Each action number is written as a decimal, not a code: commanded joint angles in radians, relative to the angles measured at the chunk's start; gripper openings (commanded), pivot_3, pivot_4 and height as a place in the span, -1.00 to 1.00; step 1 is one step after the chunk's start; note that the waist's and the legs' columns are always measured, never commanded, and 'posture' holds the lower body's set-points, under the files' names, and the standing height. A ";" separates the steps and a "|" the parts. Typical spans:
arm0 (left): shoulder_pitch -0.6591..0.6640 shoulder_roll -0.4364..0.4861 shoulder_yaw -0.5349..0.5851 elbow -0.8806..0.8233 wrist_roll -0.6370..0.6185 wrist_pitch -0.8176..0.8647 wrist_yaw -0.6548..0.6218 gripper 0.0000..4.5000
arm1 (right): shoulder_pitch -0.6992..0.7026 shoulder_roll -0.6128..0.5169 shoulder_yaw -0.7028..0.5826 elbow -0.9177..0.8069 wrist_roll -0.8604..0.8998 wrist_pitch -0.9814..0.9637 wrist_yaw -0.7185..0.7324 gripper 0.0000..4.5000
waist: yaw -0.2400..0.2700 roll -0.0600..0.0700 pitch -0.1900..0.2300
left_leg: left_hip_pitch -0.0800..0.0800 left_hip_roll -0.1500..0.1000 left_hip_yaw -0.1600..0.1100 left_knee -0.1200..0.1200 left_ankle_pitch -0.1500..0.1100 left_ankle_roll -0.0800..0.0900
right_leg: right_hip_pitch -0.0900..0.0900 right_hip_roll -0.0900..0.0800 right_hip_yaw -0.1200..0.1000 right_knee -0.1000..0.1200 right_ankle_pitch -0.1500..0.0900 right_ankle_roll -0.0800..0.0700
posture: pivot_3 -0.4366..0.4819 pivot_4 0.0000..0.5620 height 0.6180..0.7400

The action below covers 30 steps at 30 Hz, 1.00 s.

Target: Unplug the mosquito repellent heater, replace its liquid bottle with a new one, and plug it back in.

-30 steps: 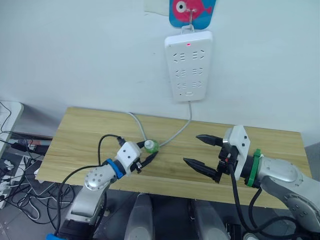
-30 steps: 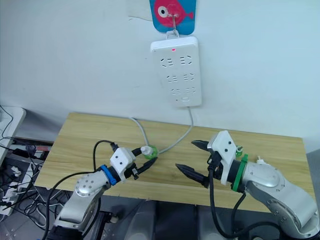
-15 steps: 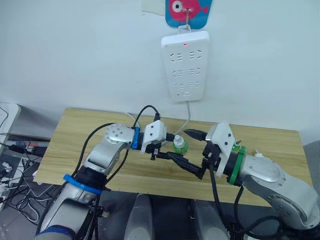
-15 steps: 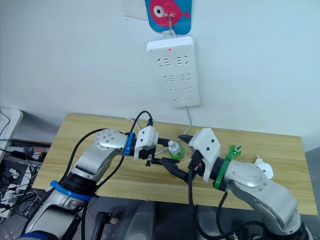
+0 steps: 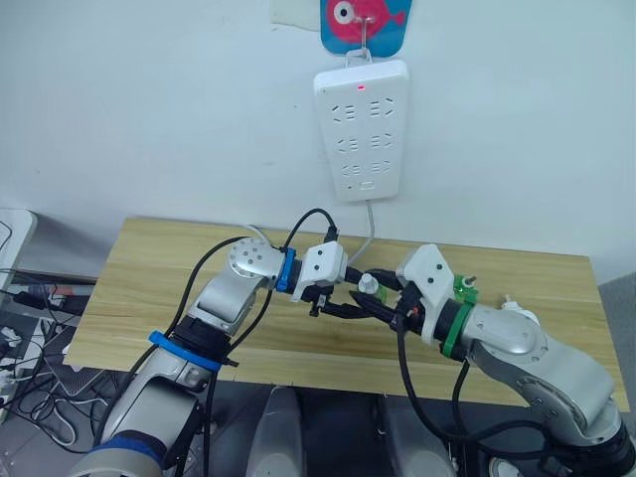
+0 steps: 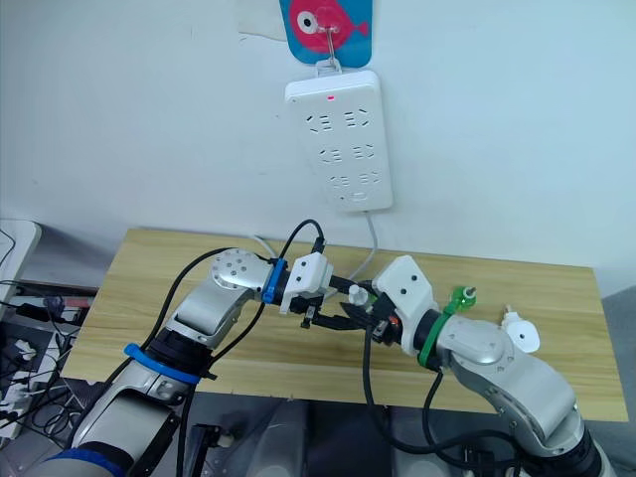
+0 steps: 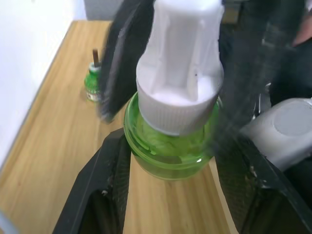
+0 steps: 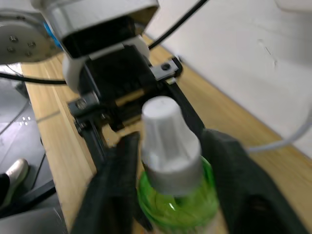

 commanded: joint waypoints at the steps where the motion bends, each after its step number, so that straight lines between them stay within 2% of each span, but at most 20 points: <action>1: -0.004 -0.008 0.013 -0.021 -0.006 -0.017 -0.003 -0.04 | 0.025 -0.004 -0.025 -0.050 0.007 -0.001 0.015 -0.50 | 0.000 0.000 0.000 | 0.000 0.000 0.000 0.000 0.000 0.000 | 0.000 0.000 0.000 0.000 0.000 0.000 | 0.06 0.20 1.00; 9: -0.002 -0.039 0.034 -0.001 -0.023 -0.074 -0.007 -0.04 | -0.004 0.008 -0.026 -0.058 0.024 -0.034 0.069 -0.50 | 0.000 0.000 0.000 | 0.000 0.000 0.000 0.000 0.000 0.000 | 0.000 0.000 0.000 0.000 0.000 0.000 | 0.06 0.18 1.00; 13: -0.017 -0.063 0.040 0.093 -0.026 -0.271 -0.092 -0.04 | -0.067 -0.045 0.004 -0.034 0.031 -0.088 0.219 -0.50 | -0.001 0.000 0.000 | 0.000 0.000 0.000 0.001 0.000 0.000 | 0.000 0.000 0.000 0.000 0.000 0.000 | 0.02 0.17 1.00; 16: -0.043 -0.067 0.043 0.175 -0.039 -0.357 -0.179 -0.04 | -0.104 -0.095 -0.015 0.040 0.046 -0.156 0.380 -0.50 | 0.000 0.000 0.000 | 0.000 0.000 0.000 0.001 0.000 0.000 | 0.000 0.000 -0.001 0.000 0.000 0.000 | 0.02 0.16 1.00; 20: -0.058 -0.056 0.024 0.211 -0.095 -0.393 -0.276 -0.04 | -0.138 -0.136 -0.020 0.175 0.020 -0.283 0.585 -0.50 | -0.001 0.000 0.000 | -0.001 -0.001 0.000 0.003 0.000 0.001 | 0.001 0.000 -0.001 0.000 0.000 0.000 | 0.04 0.11 1.00; 25: -0.062 -0.053 -0.015 0.211 -0.127 -0.395 -0.279 -0.04 | -0.230 -0.153 0.020 0.362 -0.041 -0.463 0.833 -0.50 | -0.004 0.000 0.000 | -0.001 -0.001 0.000 0.006 -0.001 0.002 | 0.001 0.000 0.000 0.002 0.000 0.000 | 0.04 0.13 1.00; 28: -0.059 -0.062 -0.018 0.207 -0.123 -0.396 -0.279 -0.04 | -0.291 -0.156 0.035 0.441 -0.058 -0.504 0.934 -0.50 | -0.006 0.000 0.000 | -0.001 -0.001 0.000 0.009 -0.001 0.002 | 0.001 0.000 0.000 0.004 0.000 0.000 | 0.03 0.11 1.00; 29: -0.058 -0.066 -0.014 0.212 -0.118 -0.397 -0.279 -0.04 | -0.298 -0.156 0.030 0.445 -0.049 -0.493 0.944 -0.25 | -0.005 0.000 0.000 | -0.001 -0.001 -0.001 0.009 -0.001 0.002 | 0.001 0.000 0.000 0.005 0.000 0.000 | 0.03 0.13 1.00; 30: -0.057 -0.069 -0.008 0.217 -0.113 -0.392 -0.279 -0.04 | -0.302 -0.158 0.023 0.445 -0.040 -0.479 0.950 -0.17 | -0.005 0.000 0.000 | -0.001 -0.001 -0.001 0.009 -0.001 0.002 | 0.001 0.000 -0.001 0.005 0.000 0.000 | 0.03 0.13 1.00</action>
